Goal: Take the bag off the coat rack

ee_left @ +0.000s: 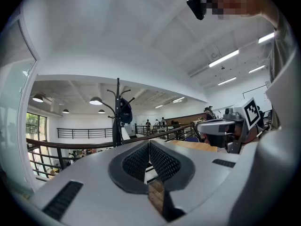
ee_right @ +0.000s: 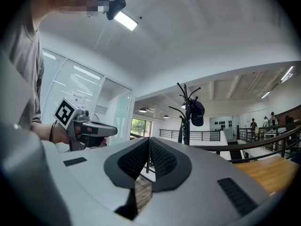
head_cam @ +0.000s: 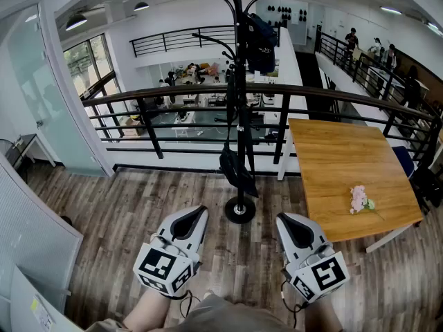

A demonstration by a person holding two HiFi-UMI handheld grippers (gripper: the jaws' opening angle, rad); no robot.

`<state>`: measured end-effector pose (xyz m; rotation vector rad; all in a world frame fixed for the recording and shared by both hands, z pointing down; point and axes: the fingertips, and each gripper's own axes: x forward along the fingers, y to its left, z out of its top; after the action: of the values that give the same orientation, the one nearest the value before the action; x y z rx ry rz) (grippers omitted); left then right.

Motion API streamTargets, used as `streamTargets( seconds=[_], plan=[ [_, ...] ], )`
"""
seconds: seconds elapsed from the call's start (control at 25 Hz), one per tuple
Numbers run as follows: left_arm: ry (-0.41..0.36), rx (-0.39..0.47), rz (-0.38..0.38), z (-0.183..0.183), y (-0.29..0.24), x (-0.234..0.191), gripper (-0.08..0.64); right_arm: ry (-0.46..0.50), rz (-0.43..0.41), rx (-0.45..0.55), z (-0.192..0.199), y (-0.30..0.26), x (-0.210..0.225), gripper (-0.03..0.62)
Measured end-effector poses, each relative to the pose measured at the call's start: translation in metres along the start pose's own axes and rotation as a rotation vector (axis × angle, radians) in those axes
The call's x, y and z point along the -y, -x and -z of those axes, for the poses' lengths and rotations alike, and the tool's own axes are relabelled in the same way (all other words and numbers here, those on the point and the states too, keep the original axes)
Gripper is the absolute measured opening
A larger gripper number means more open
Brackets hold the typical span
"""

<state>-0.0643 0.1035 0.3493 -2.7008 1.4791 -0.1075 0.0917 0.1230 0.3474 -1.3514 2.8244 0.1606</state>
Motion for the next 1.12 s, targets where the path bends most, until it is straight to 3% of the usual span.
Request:
streamTargets(
  seconds=[0.4,0.52,0.6,0.64,0.68,0.76,1.12],
  plan=[
    [0.010,-0.010,0.042,-0.001,-0.004,0.013,0.017,-0.021,-0.012,0.010,-0.003,0.007,0.007,0.038],
    [0.014,0.013,0.003,-0.005,-0.002,0.008,0.017,-0.036,-0.009,0.042,-0.007,0.009,0.008,0.038],
    [0.040,0.048,-0.070,-0.008,0.000,-0.001,0.027,-0.059,0.013,0.067,-0.008,0.011,0.012,0.040],
    [0.051,0.060,-0.102,-0.008,0.002,-0.006,0.124,-0.068,0.022,0.074,-0.008,0.013,0.013,0.088],
    [0.058,0.066,-0.124,-0.007,0.004,-0.009,0.192,-0.071,0.029,0.075,-0.006,0.013,0.014,0.178],
    [0.064,0.062,-0.142,-0.004,0.002,-0.013,0.199,-0.056,0.042,0.064,-0.001,0.012,0.017,0.251],
    [0.074,0.012,-0.121,0.010,-0.024,-0.030,0.199,-0.057,0.095,0.021,0.011,-0.012,0.040,0.256]
  ],
)
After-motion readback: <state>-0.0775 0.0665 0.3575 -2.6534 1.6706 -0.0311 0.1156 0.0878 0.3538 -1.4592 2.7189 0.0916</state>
